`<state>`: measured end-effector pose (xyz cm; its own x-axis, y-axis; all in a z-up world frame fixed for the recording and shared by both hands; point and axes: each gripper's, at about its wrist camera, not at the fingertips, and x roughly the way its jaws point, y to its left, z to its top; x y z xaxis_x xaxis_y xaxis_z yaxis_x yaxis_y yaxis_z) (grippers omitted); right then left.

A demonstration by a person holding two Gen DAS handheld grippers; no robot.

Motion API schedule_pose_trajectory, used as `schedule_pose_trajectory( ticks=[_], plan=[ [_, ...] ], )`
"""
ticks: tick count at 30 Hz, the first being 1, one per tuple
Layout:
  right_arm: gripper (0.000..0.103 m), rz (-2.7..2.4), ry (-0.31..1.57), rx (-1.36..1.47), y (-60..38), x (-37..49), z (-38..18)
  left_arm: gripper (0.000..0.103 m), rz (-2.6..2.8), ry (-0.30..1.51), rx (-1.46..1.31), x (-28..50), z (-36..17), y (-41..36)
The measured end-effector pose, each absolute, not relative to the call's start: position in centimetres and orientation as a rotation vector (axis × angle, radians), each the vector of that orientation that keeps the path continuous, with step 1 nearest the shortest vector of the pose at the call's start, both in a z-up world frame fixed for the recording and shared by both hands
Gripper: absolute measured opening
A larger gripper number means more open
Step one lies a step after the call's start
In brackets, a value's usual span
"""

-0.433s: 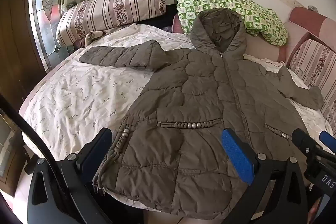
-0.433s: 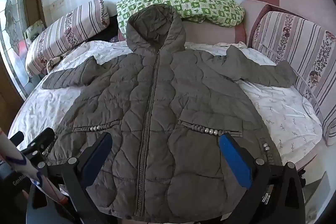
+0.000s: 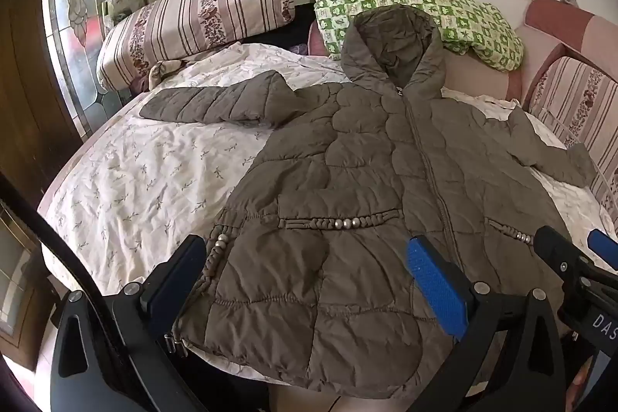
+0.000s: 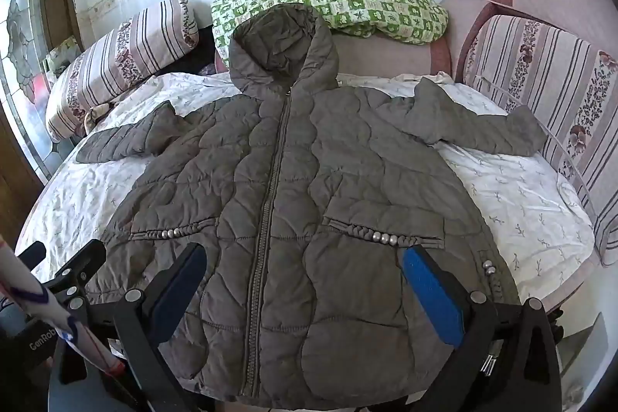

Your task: Fold large clothes

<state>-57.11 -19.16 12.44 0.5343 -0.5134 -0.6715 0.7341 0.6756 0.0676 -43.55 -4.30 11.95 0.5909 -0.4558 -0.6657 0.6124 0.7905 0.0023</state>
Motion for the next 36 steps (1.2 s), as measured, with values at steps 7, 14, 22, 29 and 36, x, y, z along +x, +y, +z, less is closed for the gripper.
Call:
schedule_pose_trajectory(
  ticks=[7,14,22,29,36],
  plan=[
    [0.103,-0.757,0.665,0.360,-18.9,-57.6,12.9,0.103,-0.628,0.698,0.246,-43.8,12.1,-3.9],
    [0.103,-0.765,0.654,0.373,-19.1,-58.5,13.5,0.103,-0.631,0.688,0.266,-44.9,12.7,-4.3],
    [0.103,-0.788,0.606,0.379,-21.7,-58.9,12.5,0.103,-0.676,0.687,0.311,-43.8,12.0,-7.3],
    [0.103,-0.854,0.590,0.395,-29.5,-61.0,14.3,0.103,-0.690,0.647,0.319,-37.1,13.0,-13.5],
    [0.103,-1.071,0.584,0.550,-41.8,-64.3,14.0,0.103,-0.683,0.700,0.323,-30.8,9.9,-19.7]
  ],
)
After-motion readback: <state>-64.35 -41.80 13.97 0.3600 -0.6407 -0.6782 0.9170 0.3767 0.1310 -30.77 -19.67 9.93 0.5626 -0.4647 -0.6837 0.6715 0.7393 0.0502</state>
